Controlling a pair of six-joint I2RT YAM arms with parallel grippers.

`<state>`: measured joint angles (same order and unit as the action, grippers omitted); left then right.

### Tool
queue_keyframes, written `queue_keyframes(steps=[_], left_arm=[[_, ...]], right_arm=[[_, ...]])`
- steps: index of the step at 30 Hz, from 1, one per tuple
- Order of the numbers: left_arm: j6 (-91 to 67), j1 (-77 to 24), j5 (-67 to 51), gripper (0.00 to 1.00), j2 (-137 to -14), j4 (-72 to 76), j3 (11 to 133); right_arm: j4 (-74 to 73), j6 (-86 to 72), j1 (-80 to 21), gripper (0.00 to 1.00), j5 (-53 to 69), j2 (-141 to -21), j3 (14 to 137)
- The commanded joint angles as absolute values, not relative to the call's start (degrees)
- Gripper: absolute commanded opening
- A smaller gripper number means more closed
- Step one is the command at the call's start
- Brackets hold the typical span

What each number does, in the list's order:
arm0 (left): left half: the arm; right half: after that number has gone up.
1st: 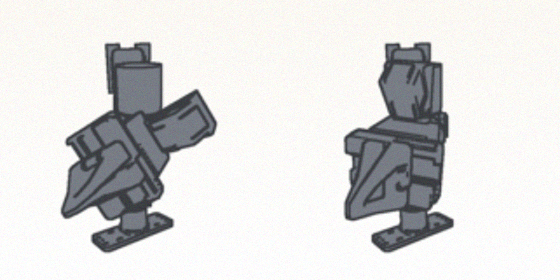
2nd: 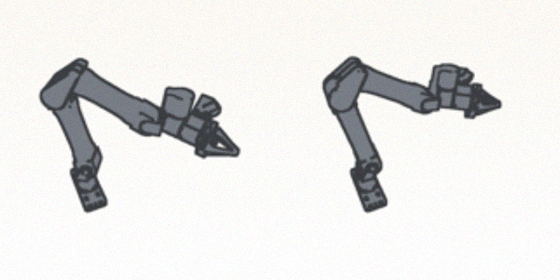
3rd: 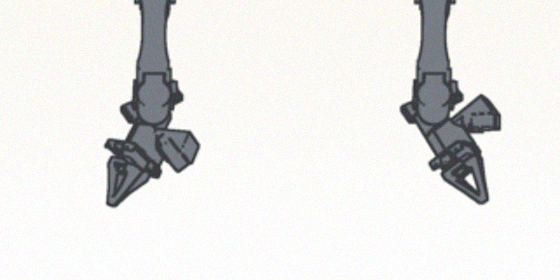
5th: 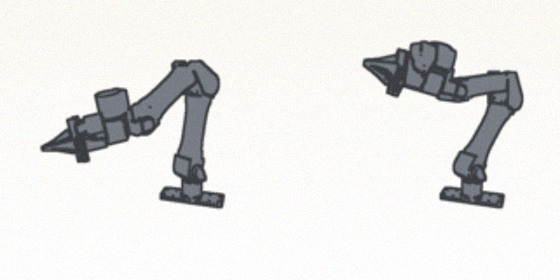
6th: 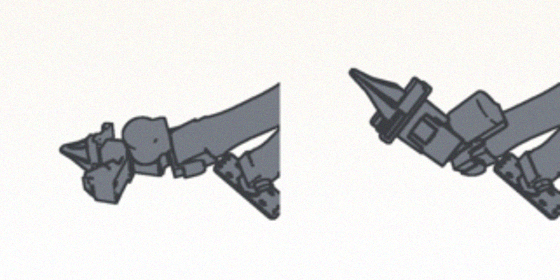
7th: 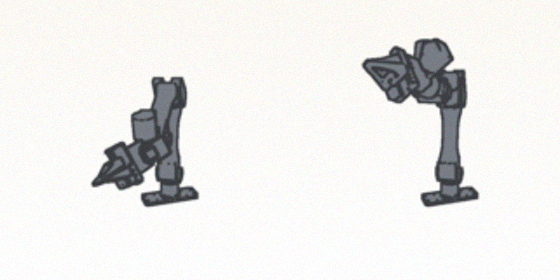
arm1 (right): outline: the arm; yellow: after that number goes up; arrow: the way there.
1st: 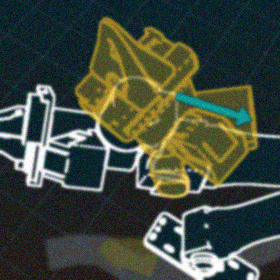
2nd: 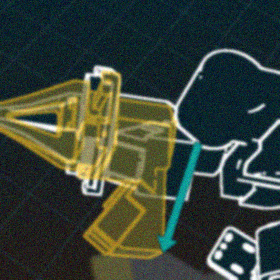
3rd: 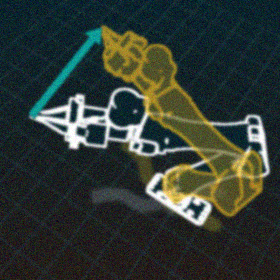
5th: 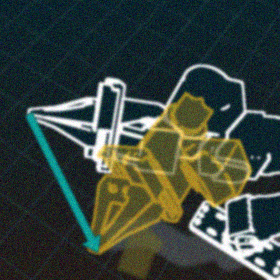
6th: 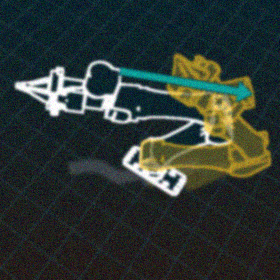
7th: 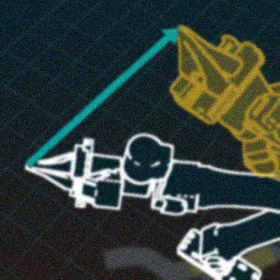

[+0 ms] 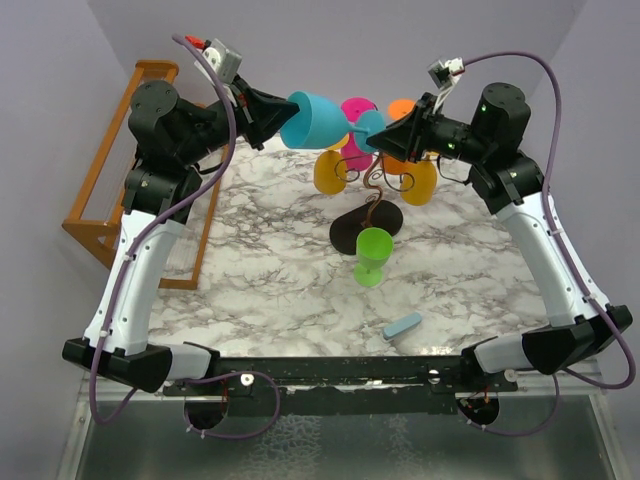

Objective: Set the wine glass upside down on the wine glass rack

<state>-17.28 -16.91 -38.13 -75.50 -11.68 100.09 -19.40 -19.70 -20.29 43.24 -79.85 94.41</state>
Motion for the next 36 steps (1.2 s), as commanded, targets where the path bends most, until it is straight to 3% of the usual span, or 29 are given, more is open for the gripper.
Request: queue_keyframes(steps=[1, 7, 9, 19, 29, 36], left_arm=[[-17.4, -17.4, -37.5, 0.00, -75.3, -9.9, 99.6], [-17.2, -17.5, -36.7, 0.00, -74.9, -9.9, 98.7], [-17.8, -17.5, -36.6, 0.00, -74.7, -9.8, 98.3], [-19.8, -17.5, -39.9, 0.45, -73.6, -8.9, 94.9], [-2.5, -17.2, -31.1, 0.71, -69.5, -21.2, 95.6], [5.8, -17.2, -26.5, 0.84, -68.1, -27.3, 96.7]], right_arm=[[-17.7, -19.7, -20.7, 0.19, 38.2, -79.9, 96.7], [-18.0, -17.9, -20.7, 0.03, 34.7, -79.4, 96.5], [-18.0, -17.0, -20.7, 0.01, 33.0, -79.0, 96.4], [-18.3, -11.2, -20.7, 0.01, 26.6, -78.0, 97.1], [-19.5, 6.3, -20.7, 0.01, 23.6, -76.5, 97.1], [-26.8, 21.3, -20.7, 0.01, 32.8, -75.2, 98.5]])
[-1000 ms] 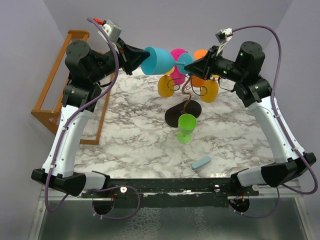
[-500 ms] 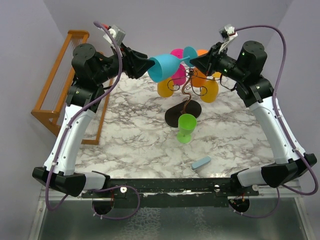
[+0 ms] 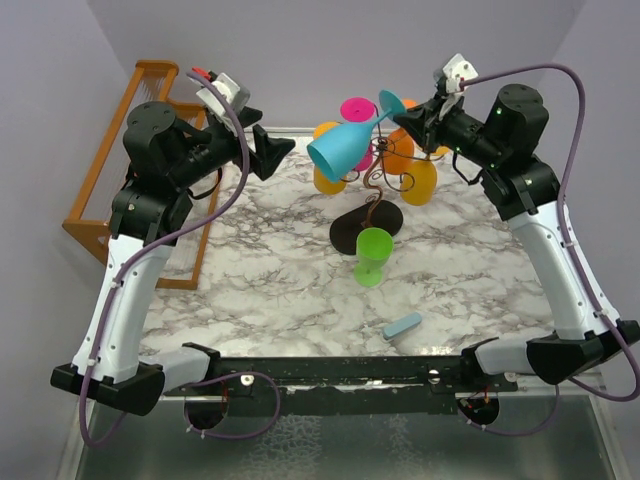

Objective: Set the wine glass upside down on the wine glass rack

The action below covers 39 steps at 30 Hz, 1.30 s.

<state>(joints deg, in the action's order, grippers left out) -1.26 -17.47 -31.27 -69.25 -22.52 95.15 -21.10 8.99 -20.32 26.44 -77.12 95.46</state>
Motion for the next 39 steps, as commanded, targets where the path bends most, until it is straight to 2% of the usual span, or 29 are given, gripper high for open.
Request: queue_keyframes(steps=[1, 5, 11, 26, 39], left_arm=[[6.4, -17.3, -26.1, 0.85, -68.0, -27.6, 96.7], [7.2, -17.2, -25.6, 0.86, -68.1, -27.6, 96.0], [6.5, -17.2, -25.9, 0.86, -68.9, -26.4, 94.8], [4.8, -16.4, -27.7, 0.86, -69.9, -24.4, 93.2], [5.1, -16.3, -27.9, 0.86, -69.8, -24.3, 92.7]], right_arm=[[-29.5, 24.5, -20.7, 0.01, 35.2, -75.0, 99.2], [-36.7, 34.5, -20.9, 0.01, 40.1, -73.7, 99.8], [-41.0, 43.8, -23.0, 0.01, 35.0, -71.6, 96.0], [-34.0, 47.1, -32.0, 0.01, 18.0, -69.1, 85.5], [-29.9, 50.8, -35.8, 0.01, 9.2, -70.0, 84.1]])
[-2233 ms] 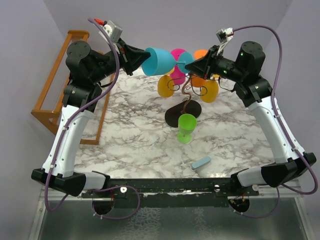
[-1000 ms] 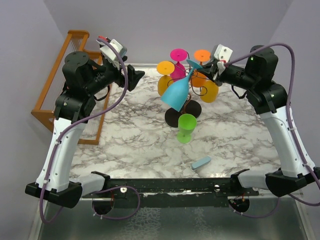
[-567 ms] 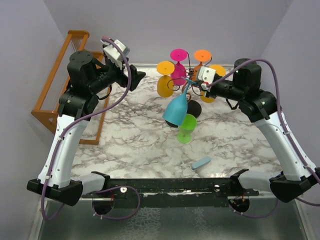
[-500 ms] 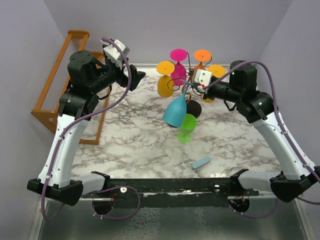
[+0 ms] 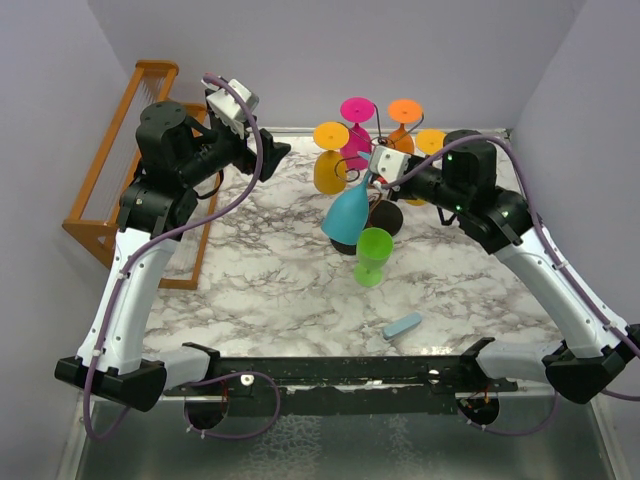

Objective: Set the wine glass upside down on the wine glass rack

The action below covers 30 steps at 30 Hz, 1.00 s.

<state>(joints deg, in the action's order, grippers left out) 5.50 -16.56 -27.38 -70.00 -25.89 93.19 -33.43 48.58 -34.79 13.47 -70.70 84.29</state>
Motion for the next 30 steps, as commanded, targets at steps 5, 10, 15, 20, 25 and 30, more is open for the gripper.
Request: queue_keyframes(steps=[5, 10, 15, 20, 25, 30], left_arm=[[5.2, -16.2, -28.0, 0.86, -69.9, -24.3, 92.7], [5.2, -16.2, -28.1, 0.86, -70.0, -24.2, 92.7], [5.1, -16.3, -28.3, 0.86, -70.0, -24.1, 92.7], [4.9, -16.2, -28.7, 0.86, -70.2, -24.1, 92.8], [4.7, -16.2, -28.9, 0.86, -70.4, -23.9, 92.7], [4.6, -16.2, -29.4, 0.86, -70.3, -23.9, 92.7]], right_arm=[[-29.9, 53.2, -36.7, 0.01, 8.2, -70.4, 84.1], [-29.9, 55.6, -37.5, 0.01, 6.3, -70.9, 83.8], [-29.2, 56.8, -38.3, 0.01, 4.2, -71.4, 83.5], [-28.1, 58.5, -39.0, 0.01, 1.8, -71.8, 82.7], [-27.0, 59.1, -39.5, 0.01, 0.3, -72.1, 82.3], [-25.6, 58.9, -40.0, 0.01, -0.6, -72.3, 81.9]])
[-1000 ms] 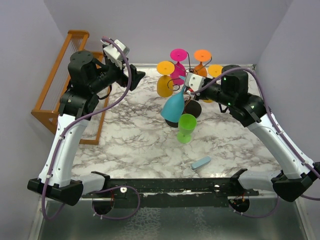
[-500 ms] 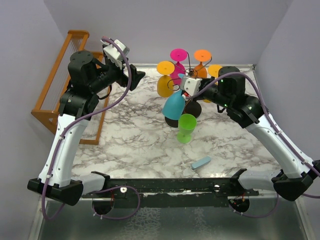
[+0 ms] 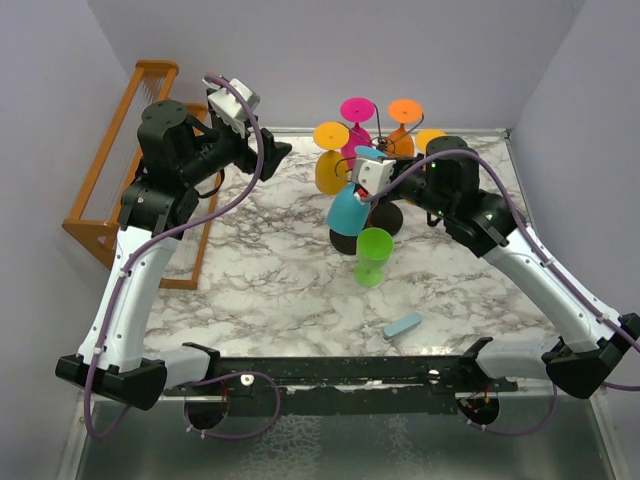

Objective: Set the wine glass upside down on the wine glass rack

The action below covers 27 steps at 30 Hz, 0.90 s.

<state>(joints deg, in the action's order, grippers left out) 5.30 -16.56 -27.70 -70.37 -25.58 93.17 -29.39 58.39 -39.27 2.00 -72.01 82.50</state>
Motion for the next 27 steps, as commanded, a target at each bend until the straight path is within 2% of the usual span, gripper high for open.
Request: queue_keyframes(steps=[1, 27], left_arm=[[4.6, -16.2, -29.4, 0.86, -70.3, -24.0, 92.7], [4.7, -16.2, -29.6, 0.86, -70.0, -23.9, 91.7]], right_arm=[[-25.5, 59.1, -40.0, 0.01, -0.8, -72.4, 81.8], [-18.6, 60.4, -42.0, 0.01, -4.5, -74.6, 79.6]])
